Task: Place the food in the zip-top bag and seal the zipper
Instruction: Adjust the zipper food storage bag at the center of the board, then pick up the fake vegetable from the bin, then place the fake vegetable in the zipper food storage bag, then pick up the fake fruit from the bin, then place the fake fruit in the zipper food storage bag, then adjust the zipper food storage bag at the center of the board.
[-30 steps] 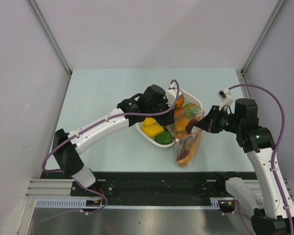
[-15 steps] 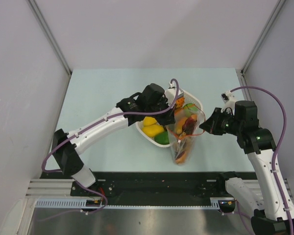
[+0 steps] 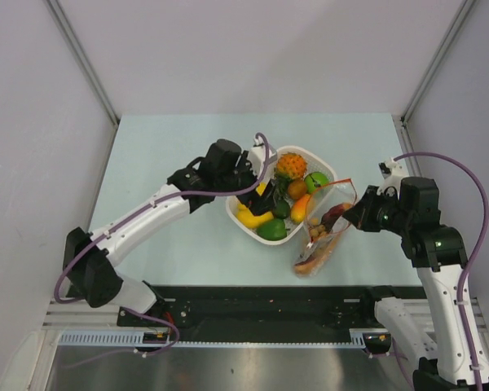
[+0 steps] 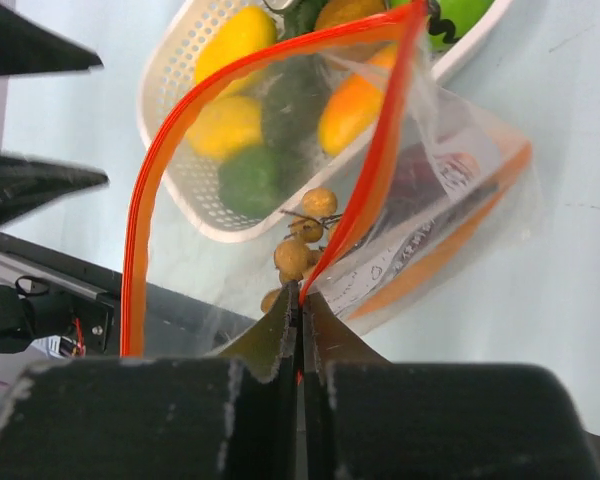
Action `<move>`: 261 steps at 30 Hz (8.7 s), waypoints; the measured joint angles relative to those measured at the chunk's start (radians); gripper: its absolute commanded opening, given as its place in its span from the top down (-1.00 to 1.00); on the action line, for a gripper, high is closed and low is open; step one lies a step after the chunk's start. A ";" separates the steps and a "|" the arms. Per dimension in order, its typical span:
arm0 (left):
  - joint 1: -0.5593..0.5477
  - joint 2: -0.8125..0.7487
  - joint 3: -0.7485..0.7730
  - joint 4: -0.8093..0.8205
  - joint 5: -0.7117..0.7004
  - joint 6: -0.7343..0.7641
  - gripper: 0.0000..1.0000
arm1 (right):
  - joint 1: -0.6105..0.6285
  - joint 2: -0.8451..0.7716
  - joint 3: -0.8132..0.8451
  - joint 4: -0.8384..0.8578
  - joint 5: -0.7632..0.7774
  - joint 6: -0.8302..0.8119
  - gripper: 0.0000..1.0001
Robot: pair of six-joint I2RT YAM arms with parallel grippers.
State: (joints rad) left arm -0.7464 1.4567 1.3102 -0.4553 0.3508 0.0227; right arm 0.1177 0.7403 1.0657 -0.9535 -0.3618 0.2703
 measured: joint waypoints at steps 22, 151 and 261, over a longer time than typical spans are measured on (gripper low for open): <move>-0.065 0.299 -0.147 0.148 0.080 0.371 -0.88 | -0.016 0.042 -0.005 0.012 -0.013 -0.013 1.00; 0.008 -0.149 -0.251 0.850 -0.088 -0.290 0.34 | 0.030 0.134 -0.006 0.204 -0.270 -0.075 1.00; -0.002 -0.225 -0.212 0.266 0.094 -0.156 -0.98 | -0.103 0.149 -0.058 0.053 -0.428 -0.247 1.00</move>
State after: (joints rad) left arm -0.7486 1.2312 1.0985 -0.1890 0.4446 -0.1329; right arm 0.0151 0.8890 1.0077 -0.9009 -0.7898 0.0235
